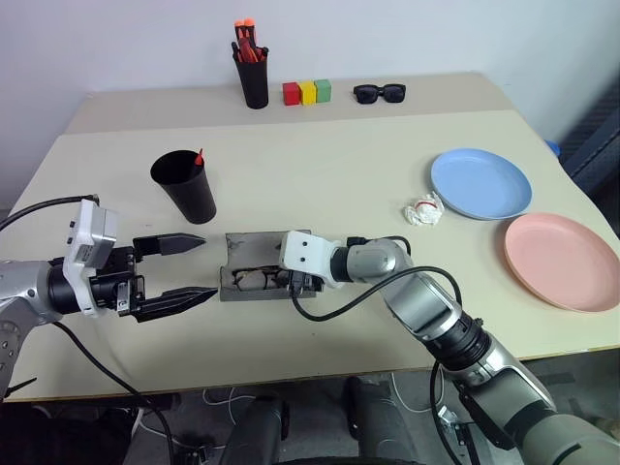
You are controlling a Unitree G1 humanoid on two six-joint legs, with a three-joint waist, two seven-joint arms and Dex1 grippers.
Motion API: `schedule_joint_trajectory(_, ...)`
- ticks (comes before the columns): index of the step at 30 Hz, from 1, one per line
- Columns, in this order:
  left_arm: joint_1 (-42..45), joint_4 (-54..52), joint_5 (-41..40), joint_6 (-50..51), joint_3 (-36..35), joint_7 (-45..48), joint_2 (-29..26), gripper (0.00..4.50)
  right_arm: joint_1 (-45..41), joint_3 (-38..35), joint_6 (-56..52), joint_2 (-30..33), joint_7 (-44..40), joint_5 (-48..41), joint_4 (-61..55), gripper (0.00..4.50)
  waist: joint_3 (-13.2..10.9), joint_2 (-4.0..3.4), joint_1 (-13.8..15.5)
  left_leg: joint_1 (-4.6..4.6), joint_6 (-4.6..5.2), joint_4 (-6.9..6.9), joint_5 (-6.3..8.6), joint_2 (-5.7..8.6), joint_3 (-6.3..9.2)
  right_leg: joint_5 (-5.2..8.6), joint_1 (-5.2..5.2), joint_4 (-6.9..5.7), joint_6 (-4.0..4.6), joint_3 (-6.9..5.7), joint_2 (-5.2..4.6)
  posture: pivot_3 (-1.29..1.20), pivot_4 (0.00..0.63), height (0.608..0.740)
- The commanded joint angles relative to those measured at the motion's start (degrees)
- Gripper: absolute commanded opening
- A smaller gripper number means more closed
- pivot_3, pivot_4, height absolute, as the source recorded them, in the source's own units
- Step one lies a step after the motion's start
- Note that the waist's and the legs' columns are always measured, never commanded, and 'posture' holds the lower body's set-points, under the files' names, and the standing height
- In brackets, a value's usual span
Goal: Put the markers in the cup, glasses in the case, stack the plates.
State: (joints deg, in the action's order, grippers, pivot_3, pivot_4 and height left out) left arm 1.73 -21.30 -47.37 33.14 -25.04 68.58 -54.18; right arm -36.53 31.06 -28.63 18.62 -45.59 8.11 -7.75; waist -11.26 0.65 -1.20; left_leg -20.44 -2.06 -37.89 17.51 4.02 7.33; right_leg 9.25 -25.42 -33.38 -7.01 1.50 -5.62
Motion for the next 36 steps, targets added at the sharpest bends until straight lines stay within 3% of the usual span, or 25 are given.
schedule_joint_trajectory(1,2.56,1.07,0.72,-1.93,0.71,-0.32,0.54,4.50,-2.13,-3.73,2.76,-1.51,2.46,-0.54,-1.70,4.45,0.00,0.00,0.02,0.00,0.00,0.00,0.00,0.00,0.00,0.00,0.00,0.00,0.00,0.00,0.00,0.00,0.150,0.740)
schedule_joint_trajectory(8,11.20,6.48,5.29,-3.97,6.74,-5.04,3.99,4.50,-3.53,-13.12,3.44,-5.58,4.55,-7.91,-4.20,4.45,0.01,0.01,0.17,-0.01,-0.03,0.01,-0.02,0.00,0.03,-0.02,-0.01,0.00,-0.01,0.00,0.00,0.00,0.150,0.740)
schedule_joint_trajectory(12,17.81,11.22,11.93,-6.65,13.10,-8.81,7.23,4.50,-1.36,-18.19,1.50,-5.40,3.35,-14.47,-6.95,4.45,0.01,0.01,0.55,-0.04,-0.03,0.00,-0.02,0.02,0.06,-0.03,0.02,0.06,-0.01,-0.01,0.00,0.00,0.150,0.740)
schedule_joint_trajectory(21,30.67,22.13,24.98,-12.43,22.30,-19.74,18.08,0.05,9.10,-25.17,-3.30,-0.21,0.45,-26.03,-14.69,4.49,0.02,0.02,0.19,-0.07,-0.04,0.00,-0.02,0.04,0.09,-0.05,0.05,0.10,-0.02,-0.04,0.00,0.00,0.150,0.740)
schedule_joint_trajectory(26,34.78,30.51,31.53,-15.62,25.83,-22.41,20.24,0.05,14.76,-27.41,-2.91,5.78,-1.41,-27.98,-17.00,4.49,0.02,0.02,0.24,-0.02,-0.03,0.02,-0.02,0.02,0.04,-0.05,0.03,0.08,-0.02,-0.02,0.00,0.00,0.150,0.740)
schedule_joint_trajectory(32,36.76,34.43,34.61,-9.02,29.93,-22.16,21.62,0.05,15.41,-25.90,-2.83,6.44,0.18,-28.34,-17.94,4.49,0.02,0.03,0.29,-0.02,-0.03,-0.03,-0.02,0.02,0.01,-0.05,0.08,0.09,-0.03,-0.02,0.00,0.00,0.150,0.740)
schedule_joint_trajectory(36,37.87,33.47,32.17,0.18,29.95,-20.70,22.60,0.05,14.90,-24.36,-1.54,6.29,1.15,-27.22,-17.14,4.49,0.02,0.03,0.31,-0.04,-0.03,-0.06,-0.02,0.02,0.03,-0.05,0.08,0.09,-0.04,-0.02,0.00,0.00,0.150,0.740)
